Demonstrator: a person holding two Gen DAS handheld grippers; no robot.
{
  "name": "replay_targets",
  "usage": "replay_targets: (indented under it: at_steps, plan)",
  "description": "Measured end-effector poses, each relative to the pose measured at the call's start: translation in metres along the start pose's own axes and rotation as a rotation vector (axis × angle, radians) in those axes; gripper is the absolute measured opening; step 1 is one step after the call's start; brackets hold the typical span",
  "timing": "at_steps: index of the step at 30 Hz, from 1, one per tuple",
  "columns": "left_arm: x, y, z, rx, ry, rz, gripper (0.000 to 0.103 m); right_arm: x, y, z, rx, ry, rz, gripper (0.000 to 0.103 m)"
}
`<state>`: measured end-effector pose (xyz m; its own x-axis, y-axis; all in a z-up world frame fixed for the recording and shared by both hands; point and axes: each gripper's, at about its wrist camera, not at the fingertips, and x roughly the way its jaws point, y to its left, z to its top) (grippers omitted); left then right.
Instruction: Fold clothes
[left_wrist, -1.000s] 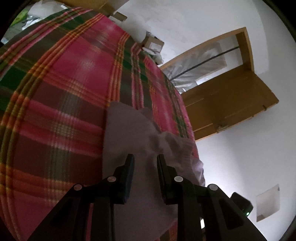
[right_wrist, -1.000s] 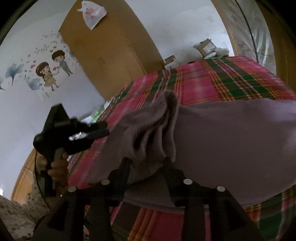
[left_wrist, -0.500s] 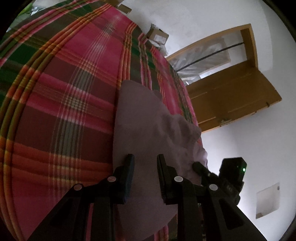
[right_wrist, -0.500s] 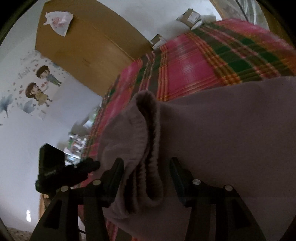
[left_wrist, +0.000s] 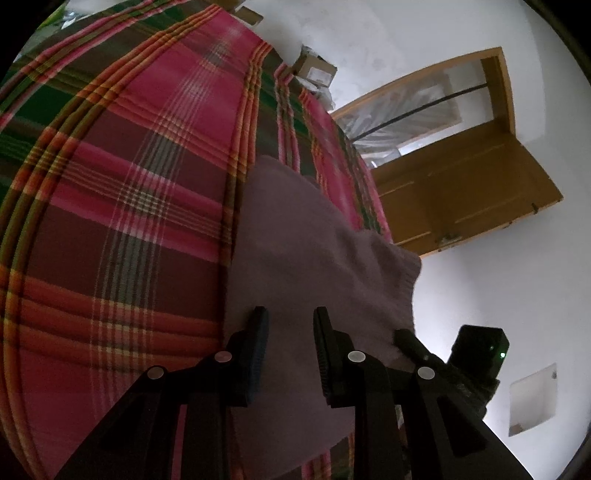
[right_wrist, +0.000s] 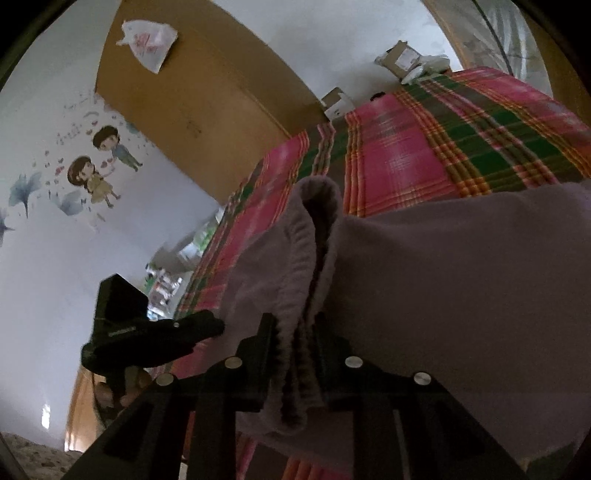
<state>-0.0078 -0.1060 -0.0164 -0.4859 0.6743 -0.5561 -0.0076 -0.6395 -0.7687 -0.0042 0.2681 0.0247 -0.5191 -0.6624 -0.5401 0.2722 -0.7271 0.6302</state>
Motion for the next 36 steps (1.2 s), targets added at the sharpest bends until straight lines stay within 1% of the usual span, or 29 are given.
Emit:
replay_targets:
  at_steps: [1,4,7,10,11,14,15,17,20,21,22,23,24,25,29,31,33,36]
  plan:
    - [0.001,0.0,0.0,0.001,0.005,0.002,0.025,-0.004,-0.003,0.0,0.015,-0.013,0.004,0.021]
    - [0.005,0.001,0.0,0.003,0.018,0.005,0.025,-0.002,-0.01,-0.003,0.041,-0.017,-0.035,0.021]
    - [0.009,0.0,0.003,0.003,0.023,0.009,0.025,0.007,-0.022,-0.009,0.078,0.003,-0.087,0.027]
    - [0.01,-0.001,0.005,0.0,0.025,0.007,0.025,0.008,-0.025,-0.007,0.081,0.016,-0.091,0.029]
    - [0.011,-0.002,0.006,-0.001,0.025,0.006,0.024,0.005,-0.021,-0.005,0.056,0.004,-0.113,0.032]
    - [0.011,-0.004,0.006,0.005,0.025,0.014,0.025,-0.005,-0.009,0.003,-0.017,-0.047,-0.174,0.033]
    - [0.011,-0.005,0.005,0.006,0.026,0.016,0.025,-0.007,-0.005,0.009,-0.04,-0.062,-0.182,0.034]
    - [0.01,-0.005,0.005,0.007,0.026,0.017,0.025,-0.003,-0.003,0.023,-0.058,-0.06,-0.175,0.035]
    - [0.01,-0.005,0.004,0.0,0.025,0.016,0.025,0.016,-0.008,0.041,-0.058,-0.026,-0.222,0.035]
    - [0.01,-0.004,0.003,0.001,0.025,0.016,0.025,0.022,-0.013,0.043,-0.039,-0.011,-0.216,0.036]
    - [0.01,-0.004,0.003,0.002,0.025,0.017,0.025,0.027,-0.017,0.046,-0.021,0.003,-0.211,0.036]
    - [0.01,-0.004,0.003,0.002,0.025,0.016,0.025,0.032,-0.022,0.048,-0.004,0.014,-0.209,0.03]
    - [0.011,-0.003,0.003,0.002,0.026,0.015,0.025,0.032,-0.024,0.048,0.002,-0.001,-0.225,0.02]
    - [0.011,-0.003,0.003,0.001,0.027,0.013,0.025,0.032,-0.025,0.048,-0.005,-0.017,-0.246,0.02]
    - [0.012,-0.001,0.002,0.0,0.03,0.006,0.025,0.034,-0.035,0.045,0.001,-0.008,-0.272,0.018]
    - [0.012,-0.001,0.002,0.002,0.03,0.005,0.025,0.033,-0.034,0.046,-0.015,-0.004,-0.286,0.018]
    - [0.01,-0.001,0.002,0.004,0.029,0.009,0.025,0.035,-0.024,0.047,-0.055,0.0,-0.317,0.02]
    - [0.006,0.0,0.001,0.001,0.023,0.007,0.025,0.024,-0.007,0.042,-0.106,-0.037,-0.337,0.021]
